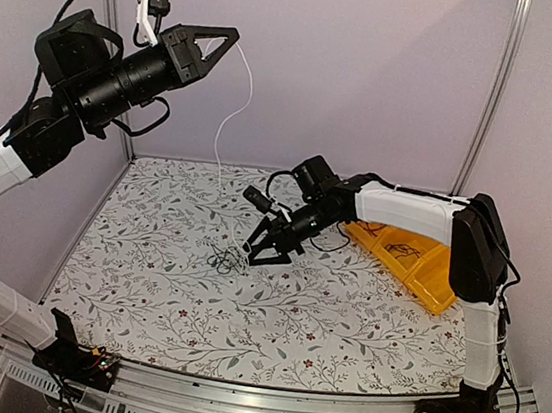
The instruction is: Untangle the cables
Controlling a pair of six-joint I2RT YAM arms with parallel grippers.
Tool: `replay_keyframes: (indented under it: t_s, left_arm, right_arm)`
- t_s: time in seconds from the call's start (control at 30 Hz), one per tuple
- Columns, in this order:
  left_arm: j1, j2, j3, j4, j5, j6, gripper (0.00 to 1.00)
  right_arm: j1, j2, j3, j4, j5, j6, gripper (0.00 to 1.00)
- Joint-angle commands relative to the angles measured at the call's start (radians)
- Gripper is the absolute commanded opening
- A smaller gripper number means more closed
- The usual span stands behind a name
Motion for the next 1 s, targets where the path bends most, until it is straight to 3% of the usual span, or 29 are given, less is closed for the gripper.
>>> replay_keyframes:
  t_s: [0.0,0.2,0.27,0.5,0.83,0.97]
  left_arm:
    - [-0.018,-0.013,-0.013,0.027,-0.008,-0.004,0.00]
    - [-0.017,-0.007,-0.019,0.038,-0.005,-0.003,0.00]
    - [-0.019,-0.006,-0.023,0.043,-0.005,-0.004,0.00]
    - [-0.018,-0.012,-0.034,0.049,-0.017,0.003,0.00]
    - [-0.016,-0.046,-0.108,0.022,-0.161,0.023,0.00]
    - [-0.013,-0.054,-0.216,0.020,-0.214,0.052,0.15]
  right_arm:
    - [0.017,-0.050,0.052,0.008,0.023,-0.023,0.74]
    - [0.044,-0.085,0.083,0.045,0.155,-0.013,0.69]
    - [0.053,-0.093,0.083,0.043,0.166,-0.022,0.62]
    - [0.061,-0.109,0.066,0.047,0.215,-0.030,0.01]
    - [-0.007,-0.215,-0.063,0.015,0.362,-0.077,0.00]
    - [-0.090,-0.344,-0.136,-0.025,0.399,-0.117,0.00]
